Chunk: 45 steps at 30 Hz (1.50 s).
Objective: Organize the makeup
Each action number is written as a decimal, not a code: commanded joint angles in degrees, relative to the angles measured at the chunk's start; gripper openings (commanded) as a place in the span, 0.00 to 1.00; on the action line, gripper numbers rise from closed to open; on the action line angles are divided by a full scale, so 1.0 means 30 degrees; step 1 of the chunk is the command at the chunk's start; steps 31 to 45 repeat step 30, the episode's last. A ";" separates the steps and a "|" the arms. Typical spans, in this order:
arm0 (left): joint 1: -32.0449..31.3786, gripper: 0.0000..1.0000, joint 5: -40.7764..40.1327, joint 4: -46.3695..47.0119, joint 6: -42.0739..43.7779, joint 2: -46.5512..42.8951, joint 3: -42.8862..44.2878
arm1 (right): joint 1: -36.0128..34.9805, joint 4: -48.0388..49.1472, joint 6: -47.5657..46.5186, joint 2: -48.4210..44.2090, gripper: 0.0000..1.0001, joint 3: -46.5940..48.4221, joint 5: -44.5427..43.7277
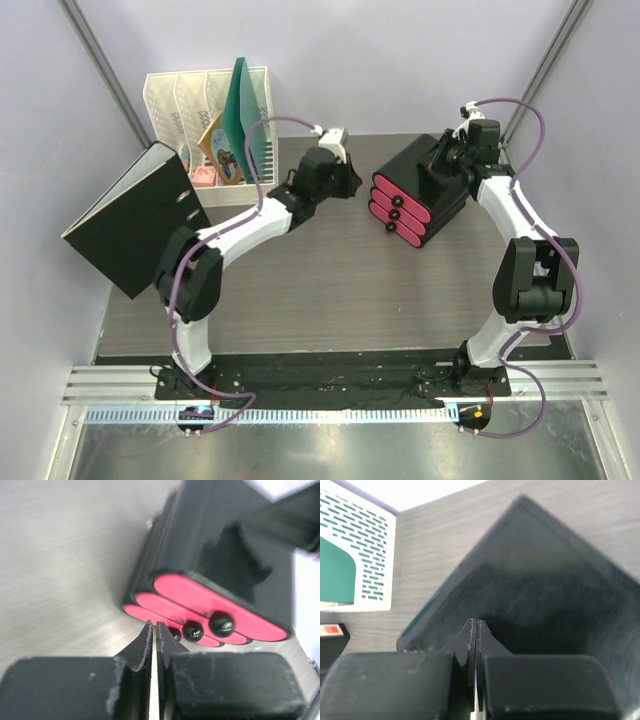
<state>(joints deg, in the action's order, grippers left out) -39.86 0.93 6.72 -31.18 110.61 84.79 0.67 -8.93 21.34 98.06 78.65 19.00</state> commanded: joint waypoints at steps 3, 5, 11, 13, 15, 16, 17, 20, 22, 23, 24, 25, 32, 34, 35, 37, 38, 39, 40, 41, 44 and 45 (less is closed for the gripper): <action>-0.0045 0.33 -0.2974 -0.6310 0.4678 -0.3230 0.0040 | -0.1333 -0.8092 -0.1252 -0.1336 0.01 0.0734 -0.2404; -0.0045 0.53 -0.3006 -0.6517 0.5089 -0.3877 -0.1335 | -0.2006 -0.8681 -0.1605 -0.2212 0.02 0.1087 -0.2933; -0.0074 1.00 -0.2976 -0.6399 0.5353 -0.6837 -0.4941 | -0.4847 -1.0177 -0.2105 -0.4384 0.16 0.0269 -0.4196; -0.0074 1.00 -0.3324 -0.6780 0.5267 -0.7713 -0.5759 | -0.6106 -1.0237 -0.1988 -0.5321 0.29 -0.0576 -0.4342; -0.0045 1.00 -0.3910 -0.7451 0.5004 -0.8156 -0.6173 | -0.6986 -1.0237 -0.1900 -0.6168 0.37 -0.1224 -0.4576; -0.0045 1.00 -0.4203 -0.7745 0.5060 -0.8477 -0.6494 | -0.8034 -1.0063 -0.2074 -0.6550 0.48 -0.2068 -0.4635; -0.0074 1.00 -0.4438 -0.7951 0.5032 -0.8712 -0.6671 | -0.8595 -0.9829 -0.2162 -0.6931 0.54 -0.2628 -0.4926; -0.0045 1.00 -0.5405 -0.8304 0.4886 -0.9531 -0.7579 | -1.0589 -0.8862 -0.2339 -0.7930 0.70 -0.4621 -0.5805; -0.0074 1.00 -0.5990 -0.8392 0.4768 -0.9856 -0.8251 | -1.1060 -0.8305 -0.2223 -0.8165 0.75 -0.5790 -0.5808; -0.0045 1.00 -0.6196 -0.8480 0.4797 -1.0147 -0.8458 | -1.1352 -0.7868 -0.2106 -0.8224 0.77 -0.6116 -0.5663; -0.0045 1.00 -0.6372 -0.8452 0.4739 -1.0324 -0.8663 | -1.1529 -0.7632 -0.2047 -0.8282 0.86 -0.6613 -0.5661; -0.0045 1.00 -0.6403 -0.8509 0.4739 -1.0442 -0.8984 | -1.1676 -0.7426 -0.1959 -0.8341 0.94 -0.6821 -0.5719; -0.0045 1.00 -0.7281 -0.9065 0.3978 -1.0736 -0.9251 | -1.2058 -0.6254 -0.1578 -0.8079 0.99 -0.7000 -0.6247; -0.0045 1.00 -0.7281 -0.9065 0.3978 -1.0736 -0.9251 | -1.2058 -0.6254 -0.1578 -0.8079 0.99 -0.7000 -0.6247; -0.0045 1.00 -0.7281 -0.9065 0.3978 -1.0736 -0.9251 | -1.2058 -0.6254 -0.1578 -0.8079 0.99 -0.7000 -0.6247; -0.0045 1.00 -0.7281 -0.9065 0.3978 -1.0736 -0.9251 | -1.2058 -0.6254 -0.1578 -0.8079 0.99 -0.7000 -0.6247; -0.0045 1.00 -0.7281 -0.9065 0.3978 -1.0736 -0.9251 | -1.2058 -0.6254 -0.1578 -0.8079 0.99 -0.7000 -0.6247; -0.0045 1.00 -0.7281 -0.9065 0.3978 -1.0736 -0.9251 | -1.2058 -0.6254 -0.1578 -0.8079 0.99 -0.7000 -0.6247; -0.0045 1.00 -0.7281 -0.9065 0.3978 -1.0736 -0.9251 | -1.2058 -0.6254 -0.1578 -0.8079 0.99 -0.7000 -0.6247; -0.0045 1.00 -0.7281 -0.9065 0.3978 -1.0736 -0.9251 | -1.2058 -0.6254 -0.1578 -0.8079 0.99 -0.7000 -0.6247; -0.0045 1.00 -0.7281 -0.9065 0.3978 -1.0736 -0.9251 | -1.2058 -0.6254 -0.1578 -0.8079 0.99 -0.7000 -0.6247; -0.0045 1.00 -0.7281 -0.9065 0.3978 -1.0736 -0.9251 | -1.2058 -0.6254 -0.1578 -0.8079 0.99 -0.7000 -0.6247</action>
